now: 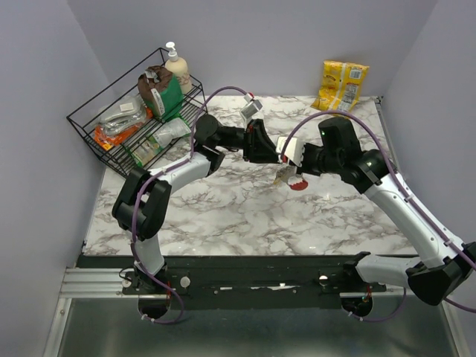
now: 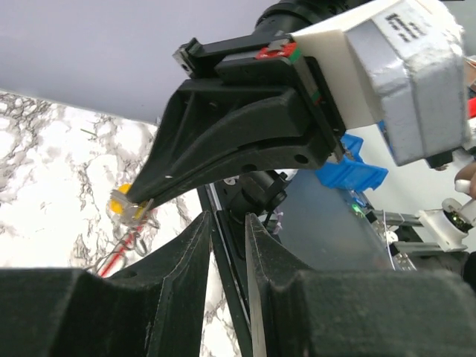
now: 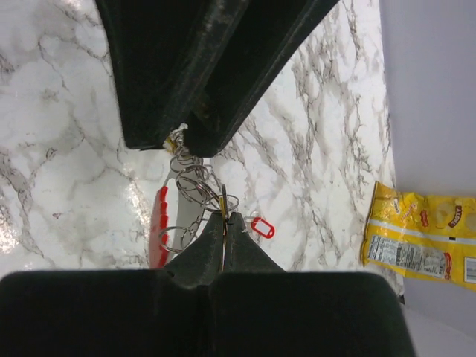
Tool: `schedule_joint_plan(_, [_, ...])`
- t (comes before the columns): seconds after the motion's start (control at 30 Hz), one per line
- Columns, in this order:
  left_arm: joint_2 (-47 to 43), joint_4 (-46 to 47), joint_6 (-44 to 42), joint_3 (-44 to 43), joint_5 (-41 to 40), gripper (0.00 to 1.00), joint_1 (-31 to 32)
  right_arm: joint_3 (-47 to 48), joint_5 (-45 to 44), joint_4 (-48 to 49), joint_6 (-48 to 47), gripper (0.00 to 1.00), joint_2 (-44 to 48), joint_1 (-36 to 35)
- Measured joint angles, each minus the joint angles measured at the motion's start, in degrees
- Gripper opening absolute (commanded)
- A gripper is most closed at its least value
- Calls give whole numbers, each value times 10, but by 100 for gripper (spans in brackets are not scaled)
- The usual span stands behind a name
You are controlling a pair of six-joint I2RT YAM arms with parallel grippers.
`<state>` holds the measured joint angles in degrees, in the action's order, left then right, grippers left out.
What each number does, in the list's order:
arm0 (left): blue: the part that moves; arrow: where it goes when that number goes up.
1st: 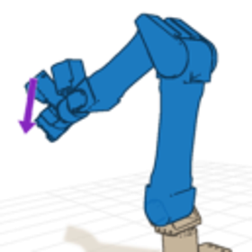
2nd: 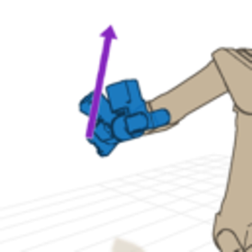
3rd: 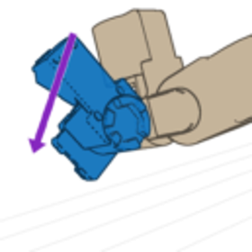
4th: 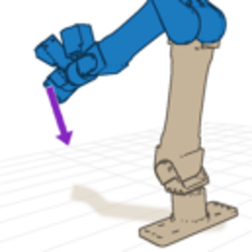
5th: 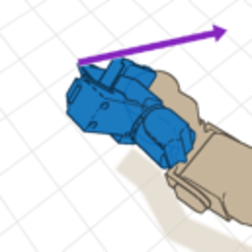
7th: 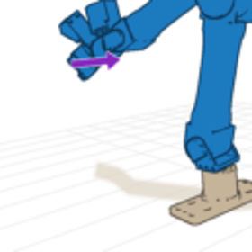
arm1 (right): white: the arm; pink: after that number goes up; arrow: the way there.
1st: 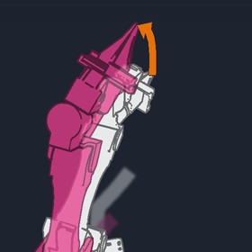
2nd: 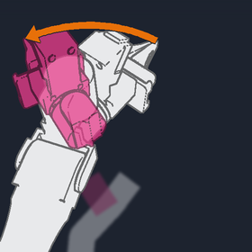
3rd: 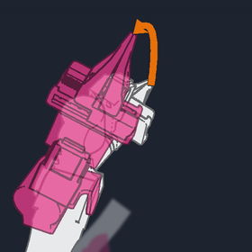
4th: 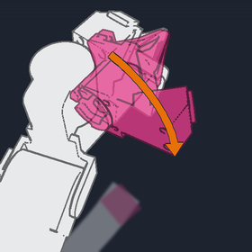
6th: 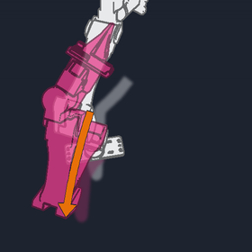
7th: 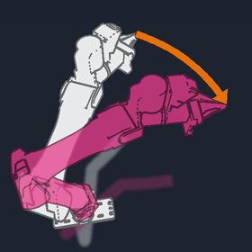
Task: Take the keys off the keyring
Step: Remove the key from the keyring.
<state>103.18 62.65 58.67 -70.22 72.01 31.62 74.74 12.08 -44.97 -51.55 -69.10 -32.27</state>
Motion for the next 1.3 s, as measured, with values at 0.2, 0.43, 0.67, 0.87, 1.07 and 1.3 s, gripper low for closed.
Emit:
schedule_joint_plan(0.2, [-5, -125, -98, -2, -14, 33, -2, 23, 31, -42, -30, 1, 3, 0])
schedule_joint_plan(0.43, [-9, -316, -240, -28, -43, 33, -5, 70, 73, -103, -76, 1, 8, 0])
schedule_joint_plan(0.67, [-10, -374, -285, -29, -57, 33, -5, 98, 88, -152, -119, 1, 5, 0])
schedule_joint_plan(0.87, [-10, -387, -292, -29, -60, 33, -5, 103, 88, -169, -137, 1, -7, -3])
schedule_joint_plan(1.07, [-10, -375, -279, -29, -60, 33, -5, 103, 83, -179, -150, 1, -15, -10])
schedule_joint_plan(1.3, [-10, -309, -237, -28, -51, 35, 10, 102, 73, -168, -144, 1, -18, -11])
